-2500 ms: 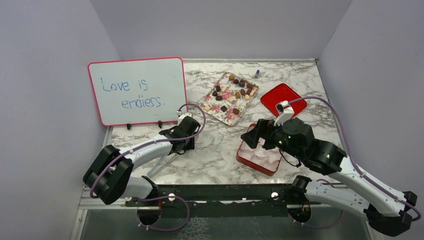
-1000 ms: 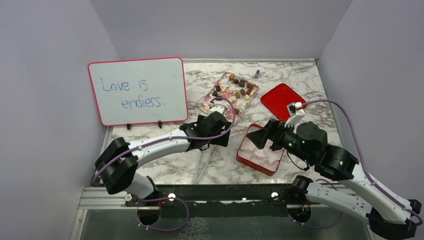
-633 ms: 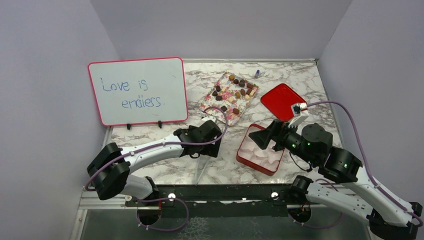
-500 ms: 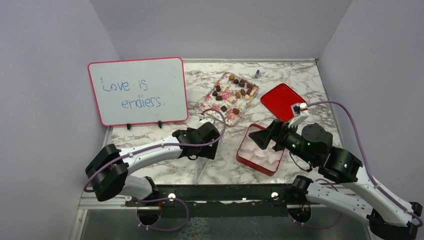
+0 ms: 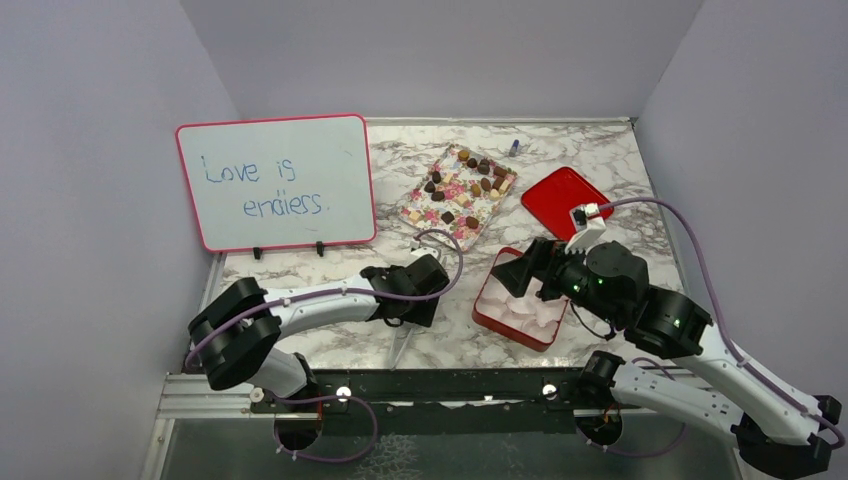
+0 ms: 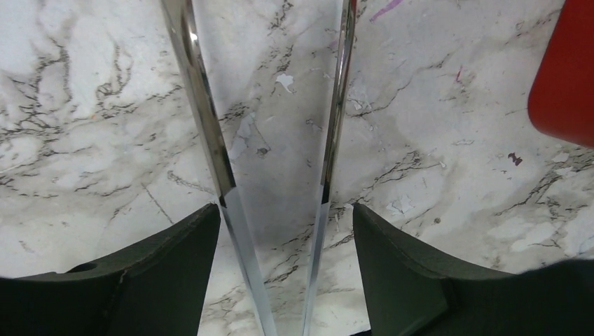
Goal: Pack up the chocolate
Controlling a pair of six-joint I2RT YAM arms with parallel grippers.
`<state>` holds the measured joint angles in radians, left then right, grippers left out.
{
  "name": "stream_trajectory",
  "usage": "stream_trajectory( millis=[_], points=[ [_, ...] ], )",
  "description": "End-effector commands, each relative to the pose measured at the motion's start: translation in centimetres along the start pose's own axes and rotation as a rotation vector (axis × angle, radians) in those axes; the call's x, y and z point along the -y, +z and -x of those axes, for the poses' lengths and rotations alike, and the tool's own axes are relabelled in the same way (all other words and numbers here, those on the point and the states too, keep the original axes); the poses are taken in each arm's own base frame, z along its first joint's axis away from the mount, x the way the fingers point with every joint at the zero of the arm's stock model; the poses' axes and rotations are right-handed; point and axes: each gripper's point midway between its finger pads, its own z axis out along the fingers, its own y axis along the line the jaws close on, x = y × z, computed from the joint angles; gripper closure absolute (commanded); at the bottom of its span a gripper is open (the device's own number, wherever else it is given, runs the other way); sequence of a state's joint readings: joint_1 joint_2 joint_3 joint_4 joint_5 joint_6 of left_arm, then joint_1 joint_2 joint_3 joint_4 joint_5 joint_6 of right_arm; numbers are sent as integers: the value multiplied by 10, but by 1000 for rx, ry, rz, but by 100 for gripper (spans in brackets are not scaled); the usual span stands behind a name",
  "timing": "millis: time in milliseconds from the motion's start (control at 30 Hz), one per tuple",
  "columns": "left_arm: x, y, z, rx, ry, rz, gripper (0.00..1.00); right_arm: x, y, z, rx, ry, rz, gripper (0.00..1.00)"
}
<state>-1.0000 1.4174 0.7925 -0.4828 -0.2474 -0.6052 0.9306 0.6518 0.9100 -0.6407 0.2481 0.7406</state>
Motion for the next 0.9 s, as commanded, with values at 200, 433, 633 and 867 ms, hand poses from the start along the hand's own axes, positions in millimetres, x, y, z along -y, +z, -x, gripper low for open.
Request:
stream_trajectory(
  millis=[200,433,633,867],
  points=[
    [10,14,-13,-20,-4,29,33,4,-2,2,6,11,-31,0],
    [3,20,-20,-22,1,76,36,5,0,-2,-2,15,-30,0],
    [2,22,-24,-21,6,91,43,3,1,-4,-27,9,-30,0],
    [13,11,-17,7,-1,41,47,4,0,-8,-32,24,-27,0]
  ],
)
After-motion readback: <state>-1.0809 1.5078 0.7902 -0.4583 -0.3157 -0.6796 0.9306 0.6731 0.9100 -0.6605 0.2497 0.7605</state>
